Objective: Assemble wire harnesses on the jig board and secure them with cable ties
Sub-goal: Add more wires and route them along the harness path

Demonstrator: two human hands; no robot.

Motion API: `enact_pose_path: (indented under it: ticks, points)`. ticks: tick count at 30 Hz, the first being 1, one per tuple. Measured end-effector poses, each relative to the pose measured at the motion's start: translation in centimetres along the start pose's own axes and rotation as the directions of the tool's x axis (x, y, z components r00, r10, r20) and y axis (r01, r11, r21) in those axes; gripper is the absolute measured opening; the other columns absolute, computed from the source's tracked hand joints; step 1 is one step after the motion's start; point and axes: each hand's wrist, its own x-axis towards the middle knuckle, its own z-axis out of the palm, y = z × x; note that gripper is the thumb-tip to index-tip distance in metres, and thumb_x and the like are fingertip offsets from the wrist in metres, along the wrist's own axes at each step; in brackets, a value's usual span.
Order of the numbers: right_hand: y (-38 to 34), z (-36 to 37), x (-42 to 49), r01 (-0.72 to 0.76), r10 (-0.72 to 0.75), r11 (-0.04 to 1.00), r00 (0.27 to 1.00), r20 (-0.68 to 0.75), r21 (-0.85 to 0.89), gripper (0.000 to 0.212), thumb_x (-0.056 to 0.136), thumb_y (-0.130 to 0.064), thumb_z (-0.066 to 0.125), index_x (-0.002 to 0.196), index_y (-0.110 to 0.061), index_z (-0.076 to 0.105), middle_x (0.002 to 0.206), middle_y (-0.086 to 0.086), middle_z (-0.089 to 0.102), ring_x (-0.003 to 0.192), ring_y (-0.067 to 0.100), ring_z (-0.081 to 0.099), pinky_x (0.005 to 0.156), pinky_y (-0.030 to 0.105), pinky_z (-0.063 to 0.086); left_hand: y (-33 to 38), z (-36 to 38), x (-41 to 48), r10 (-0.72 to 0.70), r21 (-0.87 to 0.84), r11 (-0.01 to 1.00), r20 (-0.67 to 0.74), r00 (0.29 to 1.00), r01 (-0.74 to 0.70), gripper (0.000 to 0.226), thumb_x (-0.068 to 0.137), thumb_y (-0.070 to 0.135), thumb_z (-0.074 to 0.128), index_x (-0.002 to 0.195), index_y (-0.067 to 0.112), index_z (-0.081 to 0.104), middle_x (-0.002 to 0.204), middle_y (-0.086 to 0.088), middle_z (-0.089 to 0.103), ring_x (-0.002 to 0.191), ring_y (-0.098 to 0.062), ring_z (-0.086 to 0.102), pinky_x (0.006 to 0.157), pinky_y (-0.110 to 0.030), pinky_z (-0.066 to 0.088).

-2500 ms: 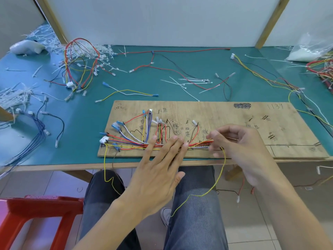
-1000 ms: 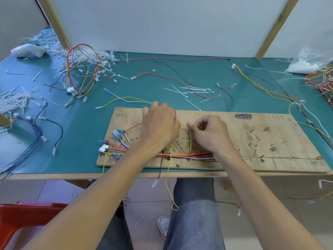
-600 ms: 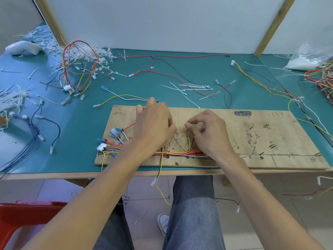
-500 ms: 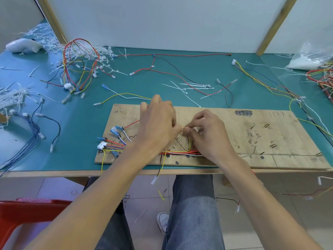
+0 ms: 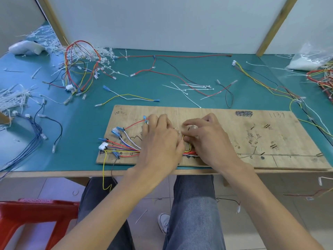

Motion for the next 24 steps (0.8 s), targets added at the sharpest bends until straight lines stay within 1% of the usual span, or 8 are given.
enact_pose_path:
  ticks: [5,8,11,13,14,17,20,24]
  points:
    - [0.1,-1.1,-1.8,0.045,-0.046,0.995,0.999,0.006,0.085,0.021,0.085,-0.018,0.084,0.100,-0.032,0.083,0.134,-0.016,0.067,0.111,0.027,0.049,0.084,0.049,0.051,1.0,-0.2,-2.1,0.018,-0.006,1.000,-0.026,0.999,-0.019,0.030,0.091,0.042,0.053,0.079,0.024,0.074,0.105,0.000,0.050,0.108,-0.030,0.040,0.086,-0.045,0.039]
    - [-0.2,-2.1,-2.1,0.017,-0.031,0.986,0.996,0.088,0.165,0.023,0.089,-0.019,0.081,0.104,-0.037,0.083,0.128,-0.022,0.066,0.112,0.022,0.048,0.093,0.053,0.047,1.3,-0.1,-2.6,0.028,0.026,0.999,0.015,1.000,-0.028,0.032,0.095,0.044,0.050,0.089,0.024,0.075,0.109,0.000,0.047,0.111,-0.029,0.037,0.088,-0.044,0.038]
    - [-0.9,-3.0,-1.7,0.032,-0.042,0.998,0.980,0.194,0.054,0.023,0.094,-0.022,0.074,0.101,-0.042,0.083,0.126,-0.026,0.063,0.115,0.018,0.045,0.096,0.049,0.041,1.6,0.5,-3.2,-0.022,0.113,0.993,0.063,0.998,0.015,0.032,0.096,0.042,0.048,0.103,0.022,0.072,0.117,-0.003,0.044,0.116,-0.030,0.034,0.090,-0.042,0.034]
    - [-1.6,-3.1,-2.1,0.073,-0.073,0.997,0.986,0.147,0.004,0.029,0.091,-0.013,0.073,0.104,-0.037,0.083,0.125,-0.021,0.063,0.114,0.020,0.048,0.093,0.046,0.040,1.8,0.9,-3.5,-0.063,0.144,0.988,0.080,0.995,0.051,0.033,0.096,0.040,0.047,0.107,0.021,0.071,0.124,-0.007,0.044,0.120,-0.032,0.032,0.092,-0.042,0.031]
    - [-2.1,-3.0,-2.8,0.066,-0.068,0.997,0.996,0.053,0.042,0.029,0.089,-0.007,0.074,0.104,-0.030,0.082,0.121,-0.016,0.065,0.110,0.021,0.052,0.091,0.044,0.042,1.8,1.1,-3.5,-0.082,0.126,0.990,0.088,0.993,0.070,0.032,0.095,0.041,0.047,0.105,0.021,0.071,0.125,-0.007,0.043,0.122,-0.032,0.031,0.093,-0.042,0.031]
    - [-3.9,-2.4,-7.1,-0.104,0.167,0.952,0.965,-0.203,0.288,0.011,0.090,-0.016,0.074,0.094,-0.025,0.069,0.094,-0.015,0.063,0.089,0.009,0.061,0.080,0.031,0.051,1.9,1.2,-3.2,-0.124,0.044,0.992,0.110,0.986,0.120,0.031,0.092,0.044,0.048,0.088,0.024,0.071,0.115,-0.001,0.040,0.118,-0.027,0.029,0.095,-0.041,0.033]
    - [-6.1,-0.7,-11.9,-0.310,0.376,0.873,0.920,-0.113,0.377,0.014,0.099,-0.045,0.063,0.094,-0.032,0.065,0.085,-0.022,0.069,0.080,0.003,0.068,0.072,0.037,0.058,1.8,1.7,-3.2,-0.156,-0.028,0.987,0.126,0.980,0.161,0.028,0.089,0.042,0.052,0.078,0.025,0.071,0.109,0.001,0.040,0.114,-0.027,0.030,0.096,-0.042,0.034]
    - [-7.6,1.4,-14.3,-0.439,0.460,0.751,0.884,0.086,0.493,0.031,0.098,-0.061,0.057,0.108,-0.035,0.070,0.093,-0.029,0.076,0.093,-0.005,0.073,0.084,0.034,0.058,2.1,1.8,-3.0,-0.183,-0.073,0.979,0.123,0.975,0.193,0.026,0.085,0.039,0.054,0.069,0.024,0.068,0.104,0.001,0.040,0.110,-0.028,0.029,0.094,-0.044,0.035]
